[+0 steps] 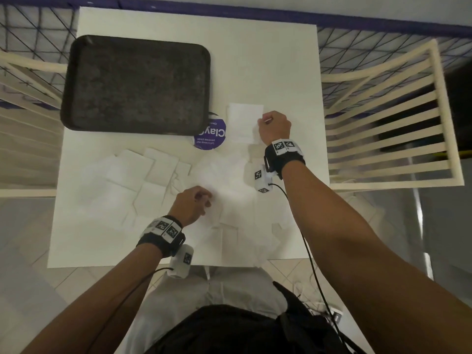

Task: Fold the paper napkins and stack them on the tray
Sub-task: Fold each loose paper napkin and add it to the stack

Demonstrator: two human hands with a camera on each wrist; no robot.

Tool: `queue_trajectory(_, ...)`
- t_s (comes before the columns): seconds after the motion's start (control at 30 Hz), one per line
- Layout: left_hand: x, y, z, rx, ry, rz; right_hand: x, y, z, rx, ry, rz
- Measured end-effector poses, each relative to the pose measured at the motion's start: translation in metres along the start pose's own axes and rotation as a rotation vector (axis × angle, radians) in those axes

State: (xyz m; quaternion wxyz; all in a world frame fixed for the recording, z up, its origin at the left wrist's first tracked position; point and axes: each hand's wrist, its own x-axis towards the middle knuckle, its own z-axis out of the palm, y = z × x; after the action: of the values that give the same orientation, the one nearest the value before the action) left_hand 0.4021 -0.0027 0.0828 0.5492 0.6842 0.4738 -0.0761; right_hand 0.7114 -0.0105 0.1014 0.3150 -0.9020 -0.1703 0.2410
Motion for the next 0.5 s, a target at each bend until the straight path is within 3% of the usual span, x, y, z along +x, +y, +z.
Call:
queue_trajectory(0.2, 0.006, 0.006, 0.002, 0.012, -0.016, 0.021, -0.011, 0.007, -0.005, 0.093, 0.04, 0.002)
queue_trajectory(0.5, 0.007, 0.02, 0.021, 0.016, -0.013, 0.139, -0.077, 0.068, -0.014, -0.018, -0.07, 0.017)
